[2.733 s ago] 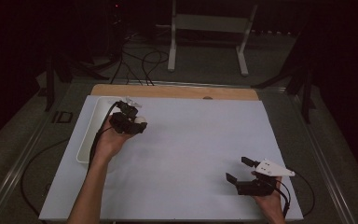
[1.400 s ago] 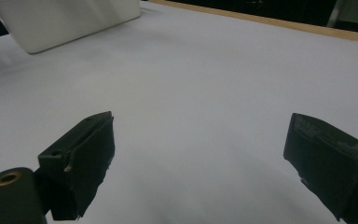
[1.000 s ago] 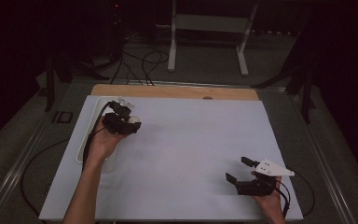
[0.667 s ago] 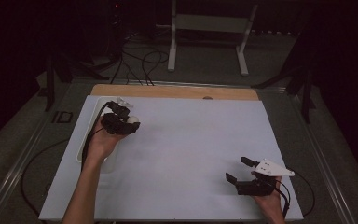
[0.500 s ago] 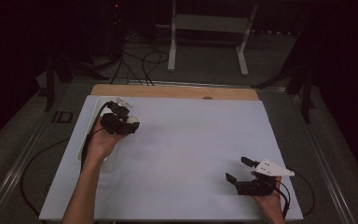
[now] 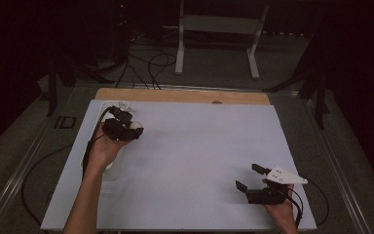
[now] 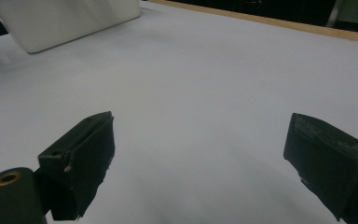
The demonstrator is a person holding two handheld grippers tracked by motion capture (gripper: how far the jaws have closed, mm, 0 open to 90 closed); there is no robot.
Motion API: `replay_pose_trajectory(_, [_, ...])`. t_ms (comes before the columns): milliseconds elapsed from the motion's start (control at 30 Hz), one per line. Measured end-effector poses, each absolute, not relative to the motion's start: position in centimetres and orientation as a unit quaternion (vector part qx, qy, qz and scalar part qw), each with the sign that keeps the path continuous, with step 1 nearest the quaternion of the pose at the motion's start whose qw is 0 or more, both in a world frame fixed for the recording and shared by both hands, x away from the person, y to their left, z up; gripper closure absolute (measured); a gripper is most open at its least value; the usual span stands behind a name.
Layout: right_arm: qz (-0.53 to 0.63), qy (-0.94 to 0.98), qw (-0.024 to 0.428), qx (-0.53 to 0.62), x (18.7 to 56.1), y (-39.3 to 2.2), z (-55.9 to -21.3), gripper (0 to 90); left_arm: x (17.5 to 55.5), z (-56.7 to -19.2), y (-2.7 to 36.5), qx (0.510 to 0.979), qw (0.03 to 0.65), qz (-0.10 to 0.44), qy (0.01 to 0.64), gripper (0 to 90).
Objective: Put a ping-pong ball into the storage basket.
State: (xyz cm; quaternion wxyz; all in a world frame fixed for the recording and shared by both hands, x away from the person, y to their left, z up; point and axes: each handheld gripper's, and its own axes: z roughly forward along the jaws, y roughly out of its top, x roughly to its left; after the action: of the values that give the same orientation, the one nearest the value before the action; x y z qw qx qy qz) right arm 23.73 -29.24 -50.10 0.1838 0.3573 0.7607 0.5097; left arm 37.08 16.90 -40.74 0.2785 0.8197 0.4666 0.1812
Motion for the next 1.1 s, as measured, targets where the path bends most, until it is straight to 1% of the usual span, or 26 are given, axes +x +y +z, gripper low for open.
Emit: replay_pose_trajectory(1100, [0.509, 0.762, 0.181, 0.357, 23.8, -29.2, -50.2, 8.2, 36.8, -40.3, 18.3, 0.813, 0.276, 0.187, 0.477, 51.2])
